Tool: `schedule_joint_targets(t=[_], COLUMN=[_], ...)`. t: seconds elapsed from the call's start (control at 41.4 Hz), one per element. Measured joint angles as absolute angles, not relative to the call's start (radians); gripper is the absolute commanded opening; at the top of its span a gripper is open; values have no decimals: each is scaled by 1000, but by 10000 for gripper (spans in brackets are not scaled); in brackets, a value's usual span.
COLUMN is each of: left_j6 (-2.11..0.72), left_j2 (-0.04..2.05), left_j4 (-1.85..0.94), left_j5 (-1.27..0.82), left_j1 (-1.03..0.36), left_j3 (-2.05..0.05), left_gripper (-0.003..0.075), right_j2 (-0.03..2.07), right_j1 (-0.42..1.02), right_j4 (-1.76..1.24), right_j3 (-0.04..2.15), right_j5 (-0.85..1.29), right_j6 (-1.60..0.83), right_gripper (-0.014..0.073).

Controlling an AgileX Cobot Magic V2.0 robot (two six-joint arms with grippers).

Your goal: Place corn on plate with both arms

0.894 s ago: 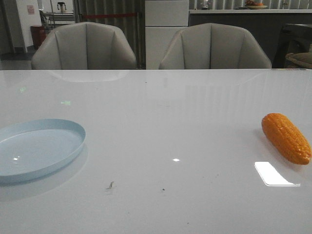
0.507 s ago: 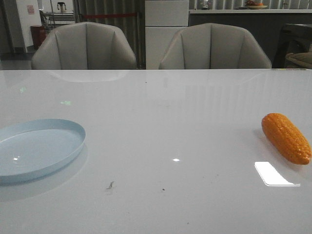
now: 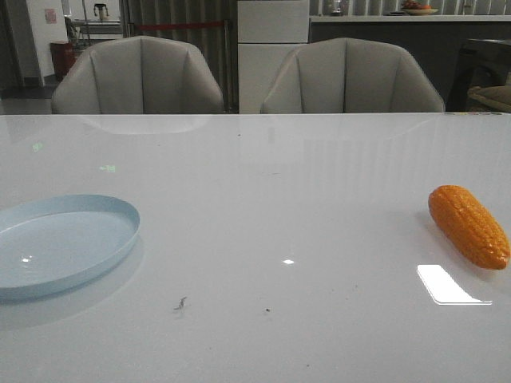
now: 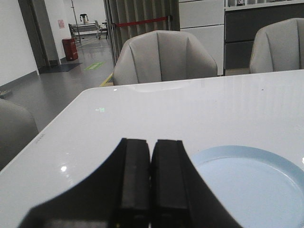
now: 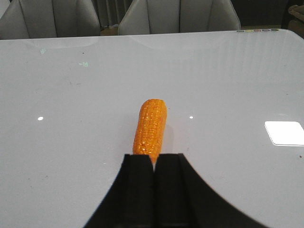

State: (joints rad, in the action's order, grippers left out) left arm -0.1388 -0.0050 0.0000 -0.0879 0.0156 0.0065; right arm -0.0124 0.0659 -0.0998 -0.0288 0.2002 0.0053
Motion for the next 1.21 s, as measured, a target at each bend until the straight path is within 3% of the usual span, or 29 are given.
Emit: schedule_joint_targets(t=[0.266, 0.628, 0.942, 1.208], left_j6=[-139, -139, -139, -139], left_j2=[-5, -5, -5, 151], left_j4=[0, -36, 19, 36], left_j5=[-74, 231, 166, 7], left_j1=[16, 16, 16, 16], left_j3=[6, -2, -241, -480], left_gripper=[96, 97, 96, 96], right_j2=[-12, -12, -10, 243], right_j1=[66, 66, 66, 66], right_j4=[-100, -100, -34, 34], right_j3=[-29, -18, 286, 556], right_j5=[95, -173, -101, -29], right_j6=[5, 42, 63, 65], right_gripper=[56, 56, 57, 57])
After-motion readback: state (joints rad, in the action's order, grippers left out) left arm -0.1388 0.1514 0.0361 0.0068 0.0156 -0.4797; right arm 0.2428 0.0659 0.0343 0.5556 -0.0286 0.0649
